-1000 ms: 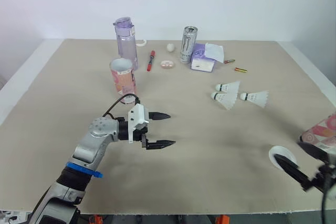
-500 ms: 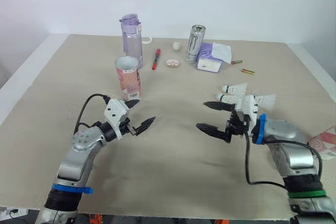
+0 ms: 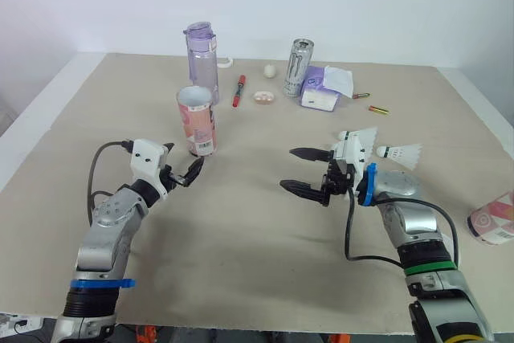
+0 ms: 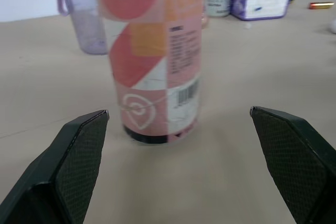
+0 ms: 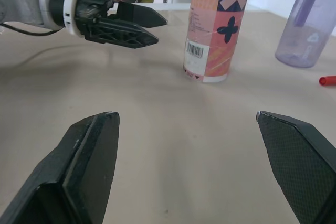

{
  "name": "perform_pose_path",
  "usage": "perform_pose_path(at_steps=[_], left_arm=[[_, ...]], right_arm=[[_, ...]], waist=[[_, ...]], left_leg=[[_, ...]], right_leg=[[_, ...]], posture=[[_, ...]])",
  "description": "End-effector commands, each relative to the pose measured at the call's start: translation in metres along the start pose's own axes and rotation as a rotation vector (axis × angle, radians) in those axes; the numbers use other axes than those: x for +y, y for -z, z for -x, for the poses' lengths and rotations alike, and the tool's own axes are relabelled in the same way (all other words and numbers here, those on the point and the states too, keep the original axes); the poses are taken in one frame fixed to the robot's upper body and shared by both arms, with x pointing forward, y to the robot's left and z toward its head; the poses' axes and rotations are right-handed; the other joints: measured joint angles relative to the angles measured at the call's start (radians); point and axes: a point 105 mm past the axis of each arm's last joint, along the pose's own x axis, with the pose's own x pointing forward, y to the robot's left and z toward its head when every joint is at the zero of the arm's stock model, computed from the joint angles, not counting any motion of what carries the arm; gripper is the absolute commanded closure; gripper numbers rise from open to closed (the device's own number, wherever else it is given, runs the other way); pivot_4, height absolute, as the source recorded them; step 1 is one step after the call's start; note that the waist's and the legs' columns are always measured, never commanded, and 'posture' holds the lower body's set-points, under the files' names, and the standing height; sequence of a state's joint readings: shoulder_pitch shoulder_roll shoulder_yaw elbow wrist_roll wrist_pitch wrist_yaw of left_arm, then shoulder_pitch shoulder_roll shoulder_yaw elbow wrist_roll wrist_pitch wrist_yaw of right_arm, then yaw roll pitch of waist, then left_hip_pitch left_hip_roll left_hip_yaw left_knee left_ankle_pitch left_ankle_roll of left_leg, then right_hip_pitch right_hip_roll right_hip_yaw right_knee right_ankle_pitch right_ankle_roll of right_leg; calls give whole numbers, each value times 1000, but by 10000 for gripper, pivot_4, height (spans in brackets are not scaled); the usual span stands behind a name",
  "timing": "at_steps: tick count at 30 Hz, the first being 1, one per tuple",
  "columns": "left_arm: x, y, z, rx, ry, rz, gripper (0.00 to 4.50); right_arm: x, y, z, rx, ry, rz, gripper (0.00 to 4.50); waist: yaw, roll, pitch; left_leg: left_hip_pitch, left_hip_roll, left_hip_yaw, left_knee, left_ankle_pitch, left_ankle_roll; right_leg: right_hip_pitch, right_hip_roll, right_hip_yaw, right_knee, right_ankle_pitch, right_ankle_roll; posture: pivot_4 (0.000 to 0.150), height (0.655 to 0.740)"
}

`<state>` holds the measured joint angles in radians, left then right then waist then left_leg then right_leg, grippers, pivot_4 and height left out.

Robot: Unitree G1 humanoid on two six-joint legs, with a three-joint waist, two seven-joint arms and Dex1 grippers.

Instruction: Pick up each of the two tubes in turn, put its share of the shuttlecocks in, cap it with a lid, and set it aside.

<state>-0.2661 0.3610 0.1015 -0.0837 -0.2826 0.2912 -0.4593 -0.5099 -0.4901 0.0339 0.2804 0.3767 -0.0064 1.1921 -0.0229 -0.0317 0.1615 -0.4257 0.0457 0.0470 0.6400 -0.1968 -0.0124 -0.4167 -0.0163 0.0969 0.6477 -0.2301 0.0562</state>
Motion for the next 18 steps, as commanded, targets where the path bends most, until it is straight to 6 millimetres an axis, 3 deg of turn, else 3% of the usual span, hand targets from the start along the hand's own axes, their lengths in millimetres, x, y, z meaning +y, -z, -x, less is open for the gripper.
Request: perform_pose_path(at_steps=[1, 18], left_arm=[[11, -8, -3, -16, -16, -22, 0], [29, 0, -38, 46, 91, -77, 0]], right_arm=[[-6, -10, -2, -26, 19, 48, 186], [-9, -10, 0, -21, 87, 78, 186]], waist=[[0, 0, 0], [0, 0, 0]], left_leg=[[0, 0, 0, 0, 0, 0], [0, 0, 0, 0, 0, -1]], right_leg=[[0, 0, 0, 0, 0, 0], [0, 1, 1, 1, 0, 0]], posture=[[1500, 7400], [1500, 7400]])
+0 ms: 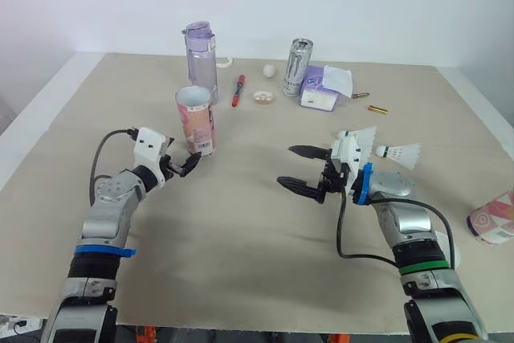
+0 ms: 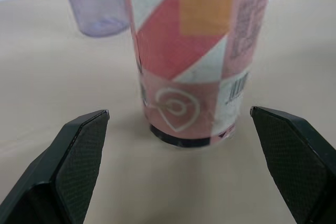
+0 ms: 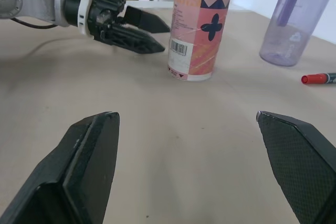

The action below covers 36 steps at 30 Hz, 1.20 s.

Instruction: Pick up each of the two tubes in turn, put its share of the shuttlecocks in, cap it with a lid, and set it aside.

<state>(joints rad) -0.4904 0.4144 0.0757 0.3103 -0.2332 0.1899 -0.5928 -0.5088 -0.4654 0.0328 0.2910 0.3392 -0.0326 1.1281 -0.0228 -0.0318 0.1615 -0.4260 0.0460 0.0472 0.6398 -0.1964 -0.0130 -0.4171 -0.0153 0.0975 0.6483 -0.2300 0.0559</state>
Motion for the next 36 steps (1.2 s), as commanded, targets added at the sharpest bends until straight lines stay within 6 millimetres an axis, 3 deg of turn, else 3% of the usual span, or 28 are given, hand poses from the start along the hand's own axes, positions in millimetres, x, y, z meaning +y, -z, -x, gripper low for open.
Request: perform_pose_path(at_steps=[1, 20, 26, 36], left_arm=[[7, -14, -7, -36, 22, -56, 0], [7, -15, -40, -10, 171, -87, 0], [8, -15, -52, 3, 148, -70, 0], [-5, -15, -61, 8, 209, -119, 0]], right_arm=[[-5, -14, 4, -29, 28, 60, 186], [0, -18, 10, -22, 62, 76, 186], [4, -20, 12, -17, 72, 83, 186], [6, -24, 19, -11, 114, 95, 186]], waist=[[0, 0, 0], [0, 0, 0], [0, 0, 0], [1, 0, 0]], left_leg=[[0, 0, 0, 0, 0, 0], [-2, 0, 0, 0, 0, 0], [-2, 0, -1, 0, 0, 0], [-4, -1, -2, 0, 0, -1]], right_leg=[[0, 0, 0, 0, 0, 0], [-1, 0, 0, 0, 0, 0], [-2, 1, -1, 0, 0, 0], [-2, 1, -1, 0, 0, 1]], posture=[[1500, 7400], [1500, 7400], [1500, 7400], [1500, 7400]])
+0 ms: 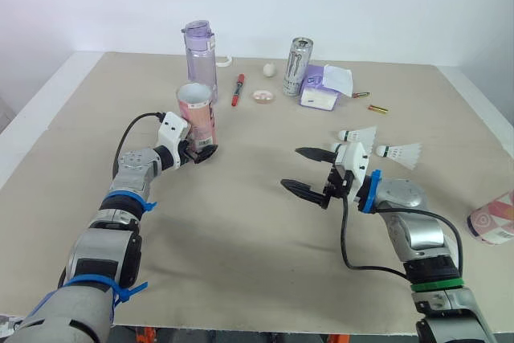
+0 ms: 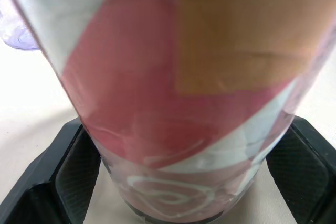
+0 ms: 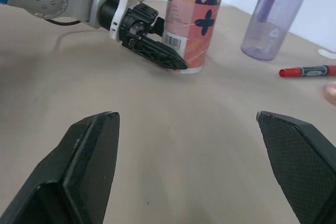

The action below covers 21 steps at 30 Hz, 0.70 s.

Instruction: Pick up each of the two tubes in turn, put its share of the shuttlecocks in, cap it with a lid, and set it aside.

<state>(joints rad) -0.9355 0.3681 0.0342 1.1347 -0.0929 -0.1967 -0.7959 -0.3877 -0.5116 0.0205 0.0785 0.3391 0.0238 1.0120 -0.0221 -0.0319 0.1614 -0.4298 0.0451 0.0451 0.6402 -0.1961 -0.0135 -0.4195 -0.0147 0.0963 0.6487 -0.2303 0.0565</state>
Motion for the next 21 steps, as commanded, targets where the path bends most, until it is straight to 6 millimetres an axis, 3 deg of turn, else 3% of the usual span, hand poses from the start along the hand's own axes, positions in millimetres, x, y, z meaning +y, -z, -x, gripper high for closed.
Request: perform_pose_path(at_steps=[1, 4, 5, 6, 8, 17, 19, 21], left_arm=[[-3, -17, -6, -42, 34, -68, 0], [-7, -17, -5, -58, 63, -89, 0], [-9, -18, -4, -69, 77, -92, 3971], [-10, -18, -4, -76, 85, -93, 5150], [-10, -21, -3, -96, 95, -87, 13565], [-12, -29, 8, -156, 127, -122, 14674], [-19, -29, 12, -163, 156, -155, 14674], [-38, -28, 21, -163, 233, -218, 14674]], right_arm=[[-5, -16, 7, -35, 40, 46, 186], [-5, -16, 9, -32, 50, 47, 186], [-5, -16, 10, -31, 53, 47, 0], [-5, -16, 11, -30, 56, 47, 0], [-5, -16, 11, -30, 59, 46, 0], [-3, -18, 11, -41, 71, 38, 0], [-2, -19, 12, -47, 76, 32, 0], [5, -20, 16, -50, 83, 18, 0]], waist=[[0, 0, 0], [0, 0, 0], [0, 0, 0], [0, 0, 0], [0, 0, 0], [0, 0, 0], [0, 0, 0], [-1, 0, 0]], left_leg=[[0, 0, 0, 0, 0, 0], [0, 0, 0, 0, 0, 0], [0, 0, 0, 0, 0, 0], [0, 0, 0, 0, 0, 0], [0, 0, 0, 0, 0, 0], [0, 0, -1, 0, 0, 0], [0, 0, -1, 0, 0, 0], [0, 0, -1, 0, 0, 0]], right_leg=[[0, 0, 0, 0, 0, 0], [0, 0, 0, 0, 0, 0], [0, 0, 0, 0, 0, 0], [0, 0, 0, 0, 0, 0], [0, 0, 0, 0, 0, 0], [0, 0, 0, 0, 0, 0], [0, 0, 0, 1, 0, 0], [0, 0, 0, 1, 0, 0]], posture=[[1500, 7400], [1500, 7400], [1500, 7400], [1500, 7400], [1500, 7400], [1500, 7400], [1500, 7400], [1500, 7400]])
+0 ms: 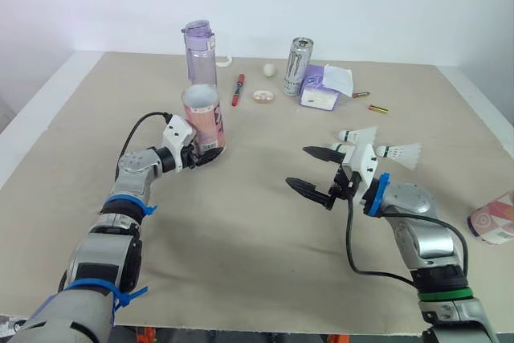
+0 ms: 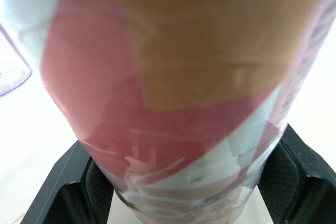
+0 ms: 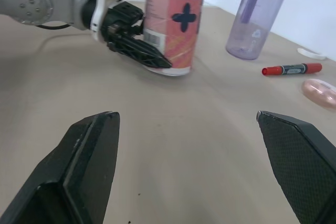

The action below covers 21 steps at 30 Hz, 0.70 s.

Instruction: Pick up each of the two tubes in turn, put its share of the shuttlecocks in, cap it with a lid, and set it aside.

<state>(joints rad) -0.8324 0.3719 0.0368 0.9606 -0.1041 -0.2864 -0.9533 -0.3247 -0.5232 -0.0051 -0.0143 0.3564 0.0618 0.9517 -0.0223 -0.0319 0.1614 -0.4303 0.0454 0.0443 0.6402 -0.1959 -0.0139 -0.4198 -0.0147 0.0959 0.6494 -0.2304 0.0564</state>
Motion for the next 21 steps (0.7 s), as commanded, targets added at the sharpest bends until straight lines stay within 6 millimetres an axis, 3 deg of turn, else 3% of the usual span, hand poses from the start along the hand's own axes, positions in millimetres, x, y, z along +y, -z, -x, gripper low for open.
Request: perform_pose_path(at_steps=[1, 7, 13, 21], left_arm=[[-23, -20, 9, -49, 102, -115, 14674], [-68, -26, 22, 5, 236, -167, 14674], [-98, -31, 26, 63, 366, -211, 14674], [-117, -32, 30, 156, 535, -309, 14674]], right_arm=[[4, -16, 10, -49, 27, 20, 0], [16, -19, 19, -58, 6, -15, 0], [31, -22, 23, -49, -89, -13, 0], [48, -20, 28, -37, -228, -37, 0]], waist=[[0, 0, 0], [0, 0, 0], [-1, 1, 0], [-1, 1, -1]], left_leg=[[0, 0, 0, 0, 0, 0], [0, 1, 0, 1, 0, -1], [2, 1, 0, 5, 2, 0], [2, 3, 1, 10, 2, 0]], right_leg=[[0, 0, 1, 0, 0, 0], [0, 0, 0, 2, 0, 0], [2, 0, 0, 2, -1, 4], [3, 2, 1, 2, 0, 1]], posture=[[1500, 7400], [1500, 7400], [1500, 7400], [1500, 7400]])
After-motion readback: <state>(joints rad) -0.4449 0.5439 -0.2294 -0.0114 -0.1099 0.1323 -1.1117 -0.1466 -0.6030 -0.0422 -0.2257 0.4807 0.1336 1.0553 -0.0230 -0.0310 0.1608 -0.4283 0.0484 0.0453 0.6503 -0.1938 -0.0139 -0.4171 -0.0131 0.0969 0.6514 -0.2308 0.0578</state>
